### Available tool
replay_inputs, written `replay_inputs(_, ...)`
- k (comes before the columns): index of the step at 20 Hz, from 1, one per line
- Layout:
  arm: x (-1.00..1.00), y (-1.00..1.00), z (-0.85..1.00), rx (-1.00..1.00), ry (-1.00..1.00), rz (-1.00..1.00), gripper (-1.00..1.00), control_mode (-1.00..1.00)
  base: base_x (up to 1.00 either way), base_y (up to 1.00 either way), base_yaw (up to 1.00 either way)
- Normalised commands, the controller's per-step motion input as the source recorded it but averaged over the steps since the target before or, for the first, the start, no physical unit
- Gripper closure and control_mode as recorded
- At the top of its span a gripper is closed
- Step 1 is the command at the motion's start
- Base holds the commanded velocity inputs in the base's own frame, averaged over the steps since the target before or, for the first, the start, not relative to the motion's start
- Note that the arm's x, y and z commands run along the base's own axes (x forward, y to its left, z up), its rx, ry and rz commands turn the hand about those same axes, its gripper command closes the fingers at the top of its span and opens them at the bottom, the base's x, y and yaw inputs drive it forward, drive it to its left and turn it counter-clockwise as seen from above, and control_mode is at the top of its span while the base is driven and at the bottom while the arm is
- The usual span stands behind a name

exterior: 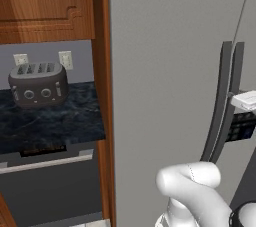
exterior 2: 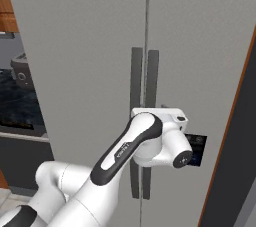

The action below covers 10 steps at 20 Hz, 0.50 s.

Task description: Open the freezer door, pick up the ice cube tray from the freezer, and place it on the dining counter.

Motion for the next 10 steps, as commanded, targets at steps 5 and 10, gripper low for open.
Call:
replay_inputs(5, 0.07, 0.2, 0.0, 0.0, 0.0, 0.01, -1.0, -1.0, 0.0, 0.0, 0.0)
replay_inputs(10, 0.1, 0.39, 0.0, 0.0, 0.0, 0.0, 1.0, -1.0, 0.0, 0.0, 0.0)
